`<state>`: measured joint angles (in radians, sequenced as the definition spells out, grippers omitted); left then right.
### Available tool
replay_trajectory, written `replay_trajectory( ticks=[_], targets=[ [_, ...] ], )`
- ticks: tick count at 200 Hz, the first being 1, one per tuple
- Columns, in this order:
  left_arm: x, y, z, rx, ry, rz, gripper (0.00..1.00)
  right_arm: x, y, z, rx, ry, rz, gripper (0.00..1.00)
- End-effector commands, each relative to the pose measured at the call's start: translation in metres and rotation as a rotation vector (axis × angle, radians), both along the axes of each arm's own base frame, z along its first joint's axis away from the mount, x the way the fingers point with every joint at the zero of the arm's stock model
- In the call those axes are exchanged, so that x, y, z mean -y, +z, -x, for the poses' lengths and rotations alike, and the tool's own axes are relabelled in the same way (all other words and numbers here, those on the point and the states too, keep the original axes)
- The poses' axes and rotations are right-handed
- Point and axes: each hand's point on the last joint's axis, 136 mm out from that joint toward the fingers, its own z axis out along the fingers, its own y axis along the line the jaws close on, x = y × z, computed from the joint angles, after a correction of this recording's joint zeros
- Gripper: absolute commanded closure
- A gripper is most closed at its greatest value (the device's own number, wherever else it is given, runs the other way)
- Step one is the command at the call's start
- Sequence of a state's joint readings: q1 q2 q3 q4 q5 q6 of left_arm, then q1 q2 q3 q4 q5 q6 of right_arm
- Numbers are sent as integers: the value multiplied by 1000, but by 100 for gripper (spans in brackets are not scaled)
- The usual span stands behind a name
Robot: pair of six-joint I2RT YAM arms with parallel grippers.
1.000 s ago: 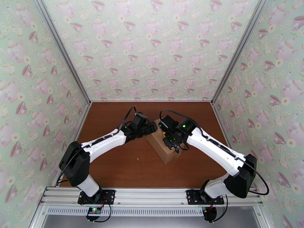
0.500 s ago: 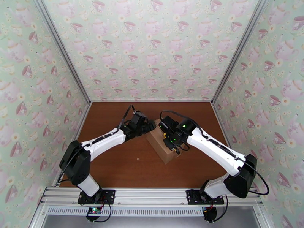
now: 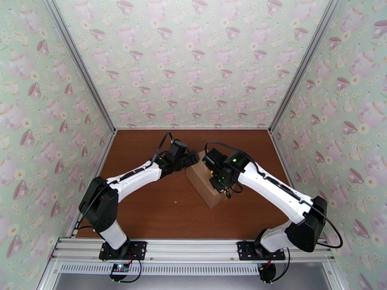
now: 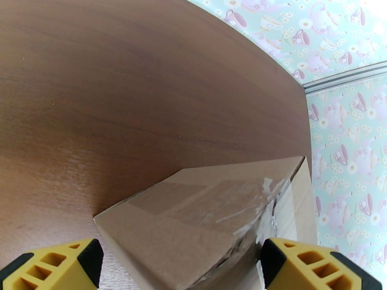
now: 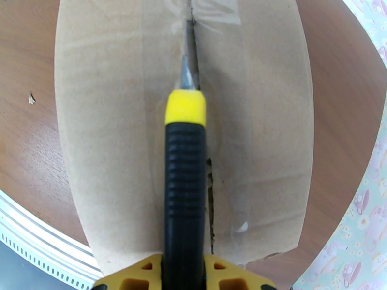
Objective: Unpack the express box
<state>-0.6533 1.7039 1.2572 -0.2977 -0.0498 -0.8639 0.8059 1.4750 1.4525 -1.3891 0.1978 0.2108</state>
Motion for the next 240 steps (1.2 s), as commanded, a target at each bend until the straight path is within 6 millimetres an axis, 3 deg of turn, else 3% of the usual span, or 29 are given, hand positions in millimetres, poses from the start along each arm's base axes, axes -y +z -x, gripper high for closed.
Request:
replay_trajectory(
  ticks=[1,198,240],
  targets=[
    [-19,-17,-12,-16,52,-76,8,14,1,20,-68,-13,47,100],
    [-34,-29,-43,-18,64,-135,9,19,3,18,-58,-36,66,100],
    [-34,-8,-39,16,65,-105,9,20,4,17,-53,-44,64,100]
  ],
)
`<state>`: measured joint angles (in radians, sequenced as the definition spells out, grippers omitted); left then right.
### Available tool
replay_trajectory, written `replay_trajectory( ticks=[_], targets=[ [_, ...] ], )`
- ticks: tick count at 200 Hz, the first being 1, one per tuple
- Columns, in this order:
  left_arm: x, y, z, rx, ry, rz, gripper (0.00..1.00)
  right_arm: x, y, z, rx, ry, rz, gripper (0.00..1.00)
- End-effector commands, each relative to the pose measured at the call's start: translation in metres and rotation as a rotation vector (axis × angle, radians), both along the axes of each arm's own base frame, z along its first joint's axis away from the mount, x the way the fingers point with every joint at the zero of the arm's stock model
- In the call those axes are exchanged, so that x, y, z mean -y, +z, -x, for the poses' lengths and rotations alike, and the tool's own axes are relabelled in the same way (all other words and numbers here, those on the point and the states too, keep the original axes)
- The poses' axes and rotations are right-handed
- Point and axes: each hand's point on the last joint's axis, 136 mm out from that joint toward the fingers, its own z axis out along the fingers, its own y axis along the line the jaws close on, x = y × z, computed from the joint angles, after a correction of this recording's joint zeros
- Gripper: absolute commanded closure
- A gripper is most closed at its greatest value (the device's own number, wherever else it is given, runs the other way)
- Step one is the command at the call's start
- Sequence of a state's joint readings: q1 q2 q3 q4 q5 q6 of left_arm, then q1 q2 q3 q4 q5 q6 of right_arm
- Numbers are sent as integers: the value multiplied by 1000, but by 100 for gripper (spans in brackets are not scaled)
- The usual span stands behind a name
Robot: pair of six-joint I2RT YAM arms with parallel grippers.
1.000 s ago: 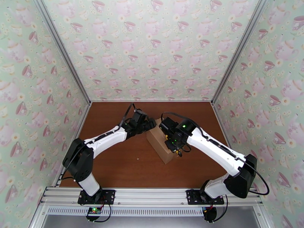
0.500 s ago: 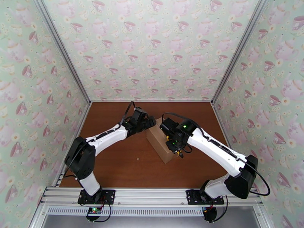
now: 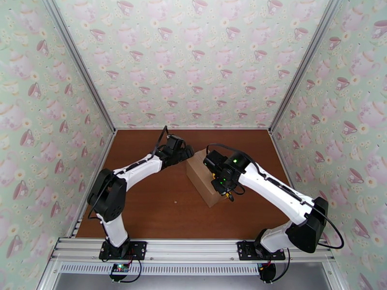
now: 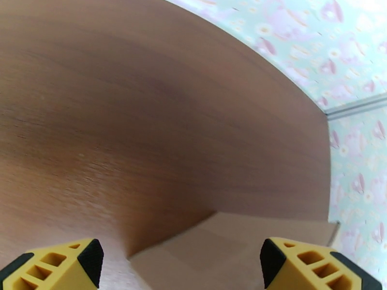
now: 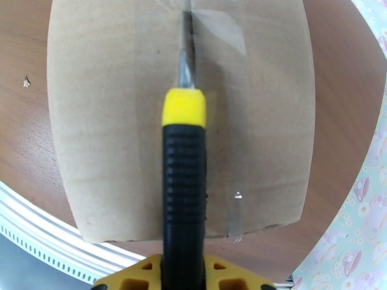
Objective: Unpack the express box
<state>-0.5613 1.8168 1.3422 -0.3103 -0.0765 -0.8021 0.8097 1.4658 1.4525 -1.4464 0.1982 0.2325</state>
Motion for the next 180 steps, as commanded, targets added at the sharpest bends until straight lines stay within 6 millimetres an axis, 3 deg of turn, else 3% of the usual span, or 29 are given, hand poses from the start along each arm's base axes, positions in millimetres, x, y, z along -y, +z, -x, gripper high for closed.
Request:
replay_trajectory(
  ticks=[1,36,82,132,139,158,180],
  targets=[
    [-5,12,6,17,-4,-27,9,10,4,6,-21,-26,35,100],
    [-11,43,26,47,-11,23,7,10,4,6,-22,-28,33,100],
    [-13,56,81,33,-46,25,7,8,3,5,-22,-26,29,100],
    [32,27,181,-135,-121,139,8,9,1,5,-24,-27,33,100],
    [36,12,197,-181,-114,158,8,9,0,5,-25,-27,34,100],
    [58,2,226,-235,-105,228,8,8,0,3,-19,-27,29,100],
    [78,-7,245,-263,-118,256,10,7,1,2,-13,-26,26,100]
  ],
)
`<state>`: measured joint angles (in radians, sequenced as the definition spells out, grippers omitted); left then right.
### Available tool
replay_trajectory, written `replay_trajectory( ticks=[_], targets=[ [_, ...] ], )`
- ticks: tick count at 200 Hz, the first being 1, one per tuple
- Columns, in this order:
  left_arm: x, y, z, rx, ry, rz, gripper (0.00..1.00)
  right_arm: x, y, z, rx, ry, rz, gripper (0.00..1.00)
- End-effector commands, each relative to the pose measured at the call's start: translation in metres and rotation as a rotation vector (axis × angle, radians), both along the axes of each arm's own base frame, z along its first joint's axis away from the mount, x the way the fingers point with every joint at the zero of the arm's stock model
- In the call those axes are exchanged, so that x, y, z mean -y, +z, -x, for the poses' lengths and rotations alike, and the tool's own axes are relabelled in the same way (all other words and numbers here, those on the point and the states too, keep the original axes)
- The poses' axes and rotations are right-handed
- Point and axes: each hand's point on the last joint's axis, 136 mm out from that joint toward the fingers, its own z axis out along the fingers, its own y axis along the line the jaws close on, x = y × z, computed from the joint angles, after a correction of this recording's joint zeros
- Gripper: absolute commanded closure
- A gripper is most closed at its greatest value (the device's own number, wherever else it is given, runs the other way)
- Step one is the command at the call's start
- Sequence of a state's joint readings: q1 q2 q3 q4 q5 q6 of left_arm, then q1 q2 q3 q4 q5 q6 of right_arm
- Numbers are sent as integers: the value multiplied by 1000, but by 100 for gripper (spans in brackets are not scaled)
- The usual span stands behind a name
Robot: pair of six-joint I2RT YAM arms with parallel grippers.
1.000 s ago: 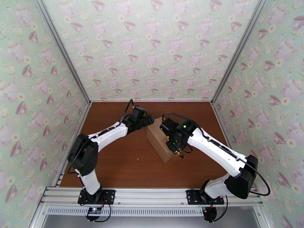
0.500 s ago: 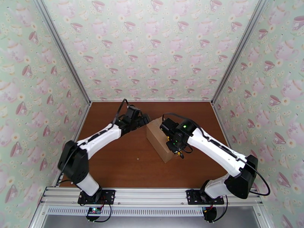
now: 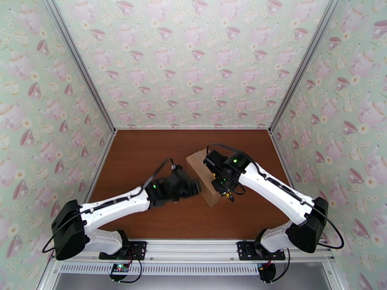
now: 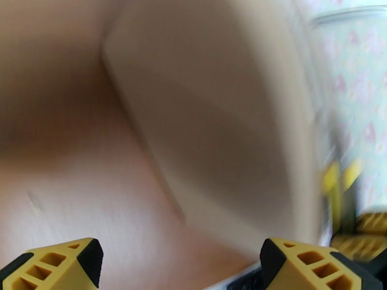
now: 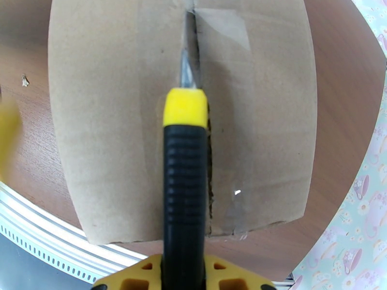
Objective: Unpack the express box
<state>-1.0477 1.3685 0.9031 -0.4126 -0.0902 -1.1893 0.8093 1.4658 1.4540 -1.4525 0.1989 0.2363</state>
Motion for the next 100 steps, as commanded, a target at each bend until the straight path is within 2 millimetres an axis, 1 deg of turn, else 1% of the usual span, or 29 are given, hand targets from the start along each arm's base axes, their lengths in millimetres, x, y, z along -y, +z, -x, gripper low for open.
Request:
replay_trajectory(
  ticks=[1,12,33,45,53,57,65,85,93,100],
  targets=[
    [23,3,10,-59,79,112,10,6,1,1,-11,-22,23,100],
    [28,0,13,-64,71,101,10,5,1,1,-10,-20,18,100],
    [36,1,14,-52,56,122,12,6,2,1,-3,-18,21,100],
    [38,0,16,-50,46,115,15,8,1,1,-3,-15,27,100],
    [41,-1,18,-46,34,112,20,8,0,0,0,-14,27,100],
    [43,-1,19,-44,28,114,24,8,-1,0,2,-12,29,100],
    [48,-3,21,-42,11,118,35,8,-3,0,-1,-10,32,100],
    [55,-6,27,-37,-24,107,68,9,-6,2,-10,-12,37,100],
    [54,-9,31,-36,-40,94,83,9,-8,2,-6,-15,37,100],
    [54,-11,34,-32,-57,82,100,10,-8,2,-5,-16,37,100]
  ],
)
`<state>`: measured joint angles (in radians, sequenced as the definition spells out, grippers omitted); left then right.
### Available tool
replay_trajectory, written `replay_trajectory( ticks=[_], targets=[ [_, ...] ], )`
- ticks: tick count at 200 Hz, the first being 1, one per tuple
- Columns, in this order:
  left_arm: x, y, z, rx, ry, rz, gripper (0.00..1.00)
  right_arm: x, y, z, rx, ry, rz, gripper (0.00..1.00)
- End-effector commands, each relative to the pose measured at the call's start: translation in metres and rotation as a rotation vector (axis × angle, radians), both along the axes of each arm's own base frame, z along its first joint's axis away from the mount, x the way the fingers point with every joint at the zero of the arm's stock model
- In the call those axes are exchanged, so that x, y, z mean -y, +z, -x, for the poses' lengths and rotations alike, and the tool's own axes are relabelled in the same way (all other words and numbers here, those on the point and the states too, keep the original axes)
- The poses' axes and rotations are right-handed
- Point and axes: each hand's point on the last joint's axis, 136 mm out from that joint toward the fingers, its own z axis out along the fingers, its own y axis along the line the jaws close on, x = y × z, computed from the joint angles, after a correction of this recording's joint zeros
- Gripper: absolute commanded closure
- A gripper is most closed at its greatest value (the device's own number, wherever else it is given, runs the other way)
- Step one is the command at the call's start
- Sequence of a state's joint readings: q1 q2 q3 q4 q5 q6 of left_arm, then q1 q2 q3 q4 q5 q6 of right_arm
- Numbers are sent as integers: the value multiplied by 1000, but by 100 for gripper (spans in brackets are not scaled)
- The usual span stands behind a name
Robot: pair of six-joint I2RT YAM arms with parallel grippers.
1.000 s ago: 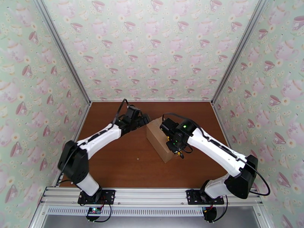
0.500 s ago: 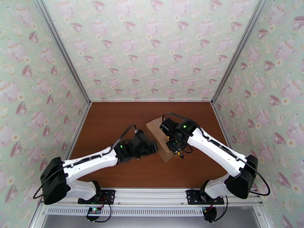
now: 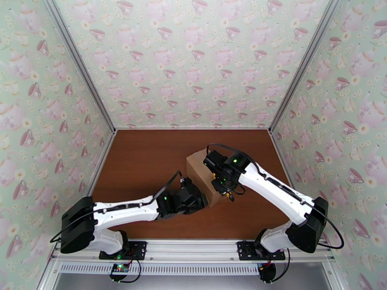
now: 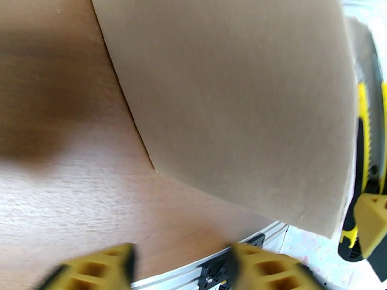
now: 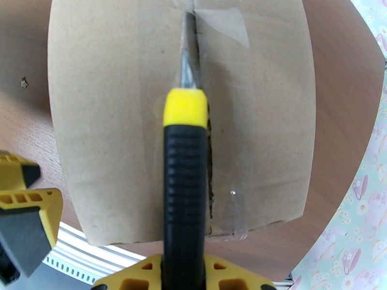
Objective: Unpack the express box
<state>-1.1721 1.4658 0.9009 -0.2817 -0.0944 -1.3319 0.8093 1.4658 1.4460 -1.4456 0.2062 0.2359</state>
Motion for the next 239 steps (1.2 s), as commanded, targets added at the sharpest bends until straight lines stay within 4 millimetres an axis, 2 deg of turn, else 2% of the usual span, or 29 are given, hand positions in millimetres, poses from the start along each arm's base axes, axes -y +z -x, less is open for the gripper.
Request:
replay_trajectory(
  ticks=[1,27,45,73,104,129,145,166,201,213,217,239],
  targets=[
    [9,4,5,31,-44,3,100,10,-7,4,-11,-16,33,100],
    [9,-1,20,98,-174,-40,100,10,-11,5,-11,-25,24,100],
    [22,5,29,115,-221,60,100,9,-12,5,-9,-27,18,100],
    [31,22,23,92,-144,183,100,7,-14,2,-4,-25,20,100],
    [52,44,18,69,-112,311,100,5,-13,0,3,-26,12,100],
    [61,45,13,-39,9,460,100,7,-13,1,2,-30,17,100],
    [69,44,21,-118,57,583,100,11,-13,3,2,-35,28,100],
    [65,31,32,-184,102,586,100,15,-13,3,14,-35,39,100],
    [71,39,40,-237,173,684,100,19,-9,1,32,-45,56,100],
    [72,41,35,-238,214,716,100,21,-6,-1,46,-51,60,100],
    [76,41,48,-256,197,722,100,21,-5,-1,49,-52,59,100],
    [85,41,48,-282,258,793,100,22,-3,2,47,-63,49,100]
  ],
)
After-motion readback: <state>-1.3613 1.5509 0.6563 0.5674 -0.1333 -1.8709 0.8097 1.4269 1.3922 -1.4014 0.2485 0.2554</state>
